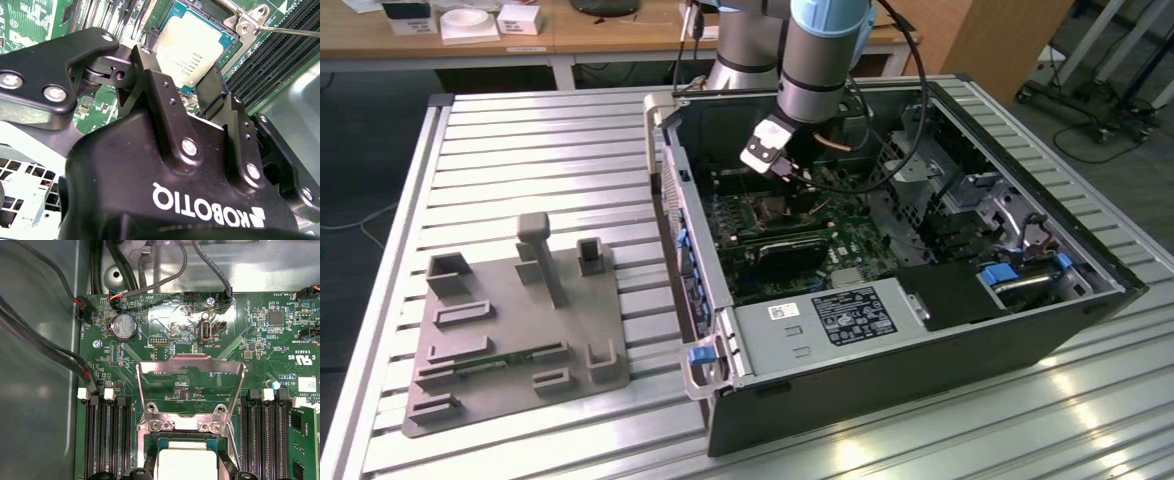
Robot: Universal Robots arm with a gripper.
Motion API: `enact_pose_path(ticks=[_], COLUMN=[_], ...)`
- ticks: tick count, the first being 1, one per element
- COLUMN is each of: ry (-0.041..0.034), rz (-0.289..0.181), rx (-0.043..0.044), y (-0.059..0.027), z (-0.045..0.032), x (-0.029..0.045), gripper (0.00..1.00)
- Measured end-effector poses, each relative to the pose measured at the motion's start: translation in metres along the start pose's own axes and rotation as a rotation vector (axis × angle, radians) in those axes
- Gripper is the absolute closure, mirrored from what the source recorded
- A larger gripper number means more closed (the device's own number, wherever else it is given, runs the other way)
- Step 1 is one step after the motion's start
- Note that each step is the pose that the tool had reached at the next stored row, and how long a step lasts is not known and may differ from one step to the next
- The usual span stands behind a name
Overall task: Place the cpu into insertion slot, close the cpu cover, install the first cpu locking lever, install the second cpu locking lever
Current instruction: 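Place the cpu into insertion slot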
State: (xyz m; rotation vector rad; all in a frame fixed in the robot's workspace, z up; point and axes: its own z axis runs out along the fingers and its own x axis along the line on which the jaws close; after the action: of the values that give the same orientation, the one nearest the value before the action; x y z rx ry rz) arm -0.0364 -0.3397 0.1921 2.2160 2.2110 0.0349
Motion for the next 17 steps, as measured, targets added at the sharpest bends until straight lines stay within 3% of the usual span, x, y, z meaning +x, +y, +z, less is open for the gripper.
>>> enact_pose_path(ticks=[7,8,17], ry=[0.0003,0.0002,-0.0001], rz=[0.0,0.0,0.0], rx=[-0.0002,-0.0001,0.0001], y=[0.0001,0.0,0.0], z=[0.0001,0.0001,-0.001], x=[0.0001,0.0001,0.0], gripper=[0.45,0.38,0.38])
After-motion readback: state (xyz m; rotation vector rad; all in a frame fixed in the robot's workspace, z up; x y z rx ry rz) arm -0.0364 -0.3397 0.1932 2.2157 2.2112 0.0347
